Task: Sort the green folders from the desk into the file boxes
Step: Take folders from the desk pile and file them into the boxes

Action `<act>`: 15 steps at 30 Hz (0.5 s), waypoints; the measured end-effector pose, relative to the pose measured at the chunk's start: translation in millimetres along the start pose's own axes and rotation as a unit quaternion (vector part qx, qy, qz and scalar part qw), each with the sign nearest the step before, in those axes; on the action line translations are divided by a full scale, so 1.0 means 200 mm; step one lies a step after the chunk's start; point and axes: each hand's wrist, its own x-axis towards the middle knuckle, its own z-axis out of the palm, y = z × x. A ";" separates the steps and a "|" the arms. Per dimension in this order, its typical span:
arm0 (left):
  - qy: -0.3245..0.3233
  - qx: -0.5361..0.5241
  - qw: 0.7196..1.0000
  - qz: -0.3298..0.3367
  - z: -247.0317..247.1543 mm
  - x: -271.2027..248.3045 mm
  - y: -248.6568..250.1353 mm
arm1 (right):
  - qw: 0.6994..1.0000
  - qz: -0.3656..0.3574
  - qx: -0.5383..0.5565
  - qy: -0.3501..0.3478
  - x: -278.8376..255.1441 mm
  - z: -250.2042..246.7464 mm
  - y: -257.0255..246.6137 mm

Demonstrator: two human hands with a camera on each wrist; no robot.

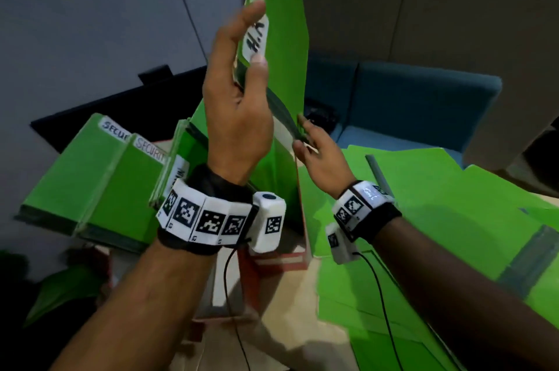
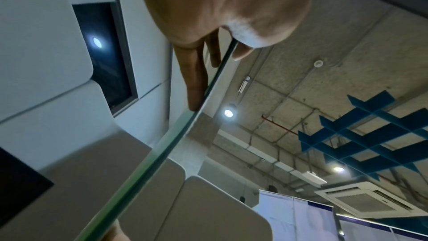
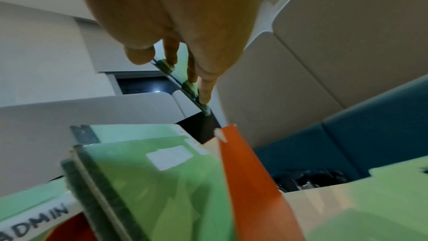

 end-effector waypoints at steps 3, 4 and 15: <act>0.025 0.021 0.999 0.033 -0.12 0.03 -0.03 | 0.999 -0.030 -0.018 -0.038 0.07 0.18 -0.05; 0.026 0.037 0.998 0.047 -0.15 0.04 -0.04 | 0.998 -0.041 -0.037 -0.042 0.08 0.23 -0.07; -0.082 0.246 0.958 -0.120 -0.35 -0.12 -0.45 | 0.971 0.070 -0.166 -0.158 -0.10 0.51 0.08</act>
